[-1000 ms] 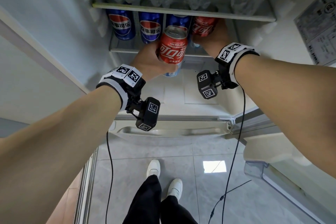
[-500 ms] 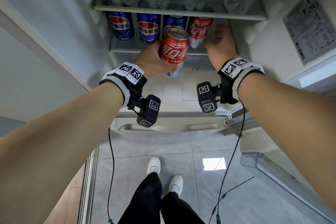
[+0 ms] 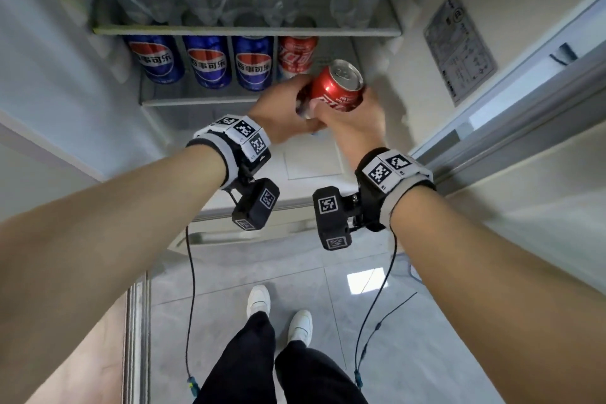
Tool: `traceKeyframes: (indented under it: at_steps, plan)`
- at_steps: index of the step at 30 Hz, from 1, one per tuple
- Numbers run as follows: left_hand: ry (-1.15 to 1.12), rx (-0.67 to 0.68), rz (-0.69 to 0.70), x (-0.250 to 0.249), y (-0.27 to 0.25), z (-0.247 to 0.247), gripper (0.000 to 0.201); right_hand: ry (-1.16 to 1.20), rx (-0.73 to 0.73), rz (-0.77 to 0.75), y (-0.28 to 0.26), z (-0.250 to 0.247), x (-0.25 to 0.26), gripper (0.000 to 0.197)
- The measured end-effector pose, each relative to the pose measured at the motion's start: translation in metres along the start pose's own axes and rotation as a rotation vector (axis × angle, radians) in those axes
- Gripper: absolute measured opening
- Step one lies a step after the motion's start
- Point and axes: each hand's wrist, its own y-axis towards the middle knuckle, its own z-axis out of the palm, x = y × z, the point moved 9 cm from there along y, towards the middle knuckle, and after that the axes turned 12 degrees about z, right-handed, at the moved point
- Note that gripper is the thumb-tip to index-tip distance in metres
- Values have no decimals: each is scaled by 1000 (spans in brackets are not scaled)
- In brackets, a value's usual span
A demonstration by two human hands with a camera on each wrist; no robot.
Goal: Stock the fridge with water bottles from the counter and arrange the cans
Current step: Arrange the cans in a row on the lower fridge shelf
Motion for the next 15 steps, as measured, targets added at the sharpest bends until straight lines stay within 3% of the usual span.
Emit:
traceKeyframes:
  at_steps: [3,5,7,10,15]
  plan:
    - [-68,58,-1,2,7,-1,74,19,-145,-53,3,-20,9,58]
    - [-61,69,-42,9,7,-7,70,-67,-240,-104,3,-30,24,70]
    - [-27,95,-49,12,6,-10,62,-112,-220,-116,11,-28,34,76]
    - [1,156,-29,13,4,-10,48,-149,-167,-118,21,-17,43,60]
    - [69,232,-46,18,5,-16,45,-253,-125,-124,41,7,53,38]
